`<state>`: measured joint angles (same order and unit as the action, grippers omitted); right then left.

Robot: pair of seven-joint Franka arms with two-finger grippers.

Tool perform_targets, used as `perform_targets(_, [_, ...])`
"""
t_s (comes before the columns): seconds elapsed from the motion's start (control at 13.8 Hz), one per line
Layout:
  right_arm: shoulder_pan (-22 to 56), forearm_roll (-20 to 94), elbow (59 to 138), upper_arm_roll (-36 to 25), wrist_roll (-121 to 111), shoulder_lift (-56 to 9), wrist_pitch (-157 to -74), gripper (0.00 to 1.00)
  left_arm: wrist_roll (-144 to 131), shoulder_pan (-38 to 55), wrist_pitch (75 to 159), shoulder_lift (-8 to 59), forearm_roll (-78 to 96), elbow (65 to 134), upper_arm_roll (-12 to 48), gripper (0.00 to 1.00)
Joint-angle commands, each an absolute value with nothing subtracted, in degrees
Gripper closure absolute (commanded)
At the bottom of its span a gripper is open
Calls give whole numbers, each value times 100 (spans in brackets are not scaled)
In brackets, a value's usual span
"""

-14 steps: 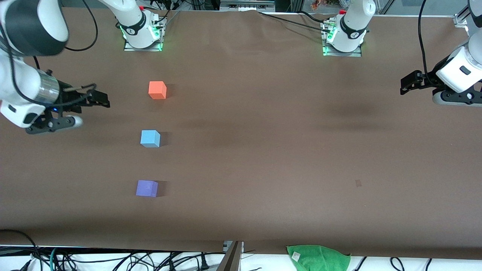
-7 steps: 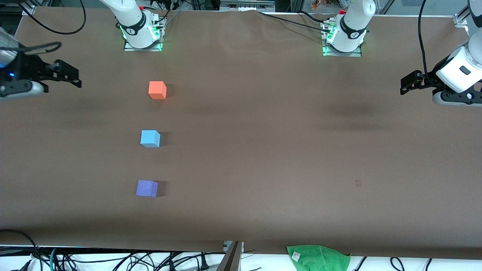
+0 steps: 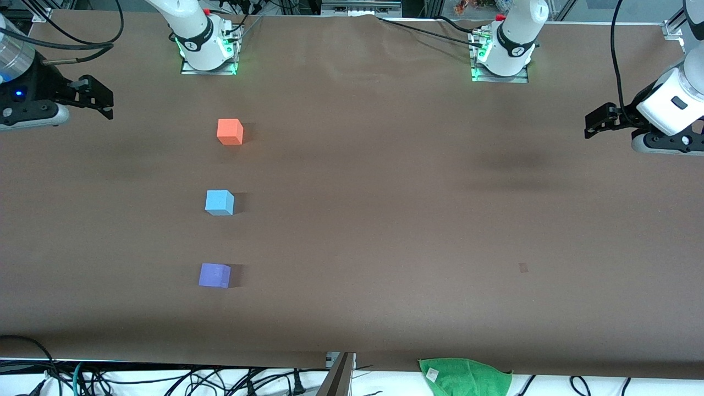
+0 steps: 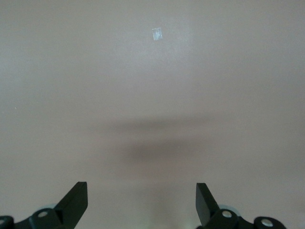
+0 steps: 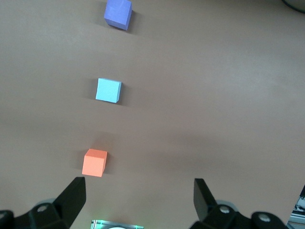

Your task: Place blue block between orange and purple blocks

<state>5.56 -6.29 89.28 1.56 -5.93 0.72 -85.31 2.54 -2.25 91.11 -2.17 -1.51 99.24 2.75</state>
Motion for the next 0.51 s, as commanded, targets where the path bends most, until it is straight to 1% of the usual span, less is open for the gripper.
perform_targets(0.0, [466,-703,8992,202,-659,150,-8455,0,334,-255,9062,-246,-53,9914,290,0])
perform_targets(0.15, [466,-686,8895,193,-633,-8,-8437,0,334,-255,9062,-246,-53,9914,290,0])
perform_targets(0.44, [448,-703,8868,193,-642,-44,-8438,0,325,-255,9062,-246,-53,9914,290,0])
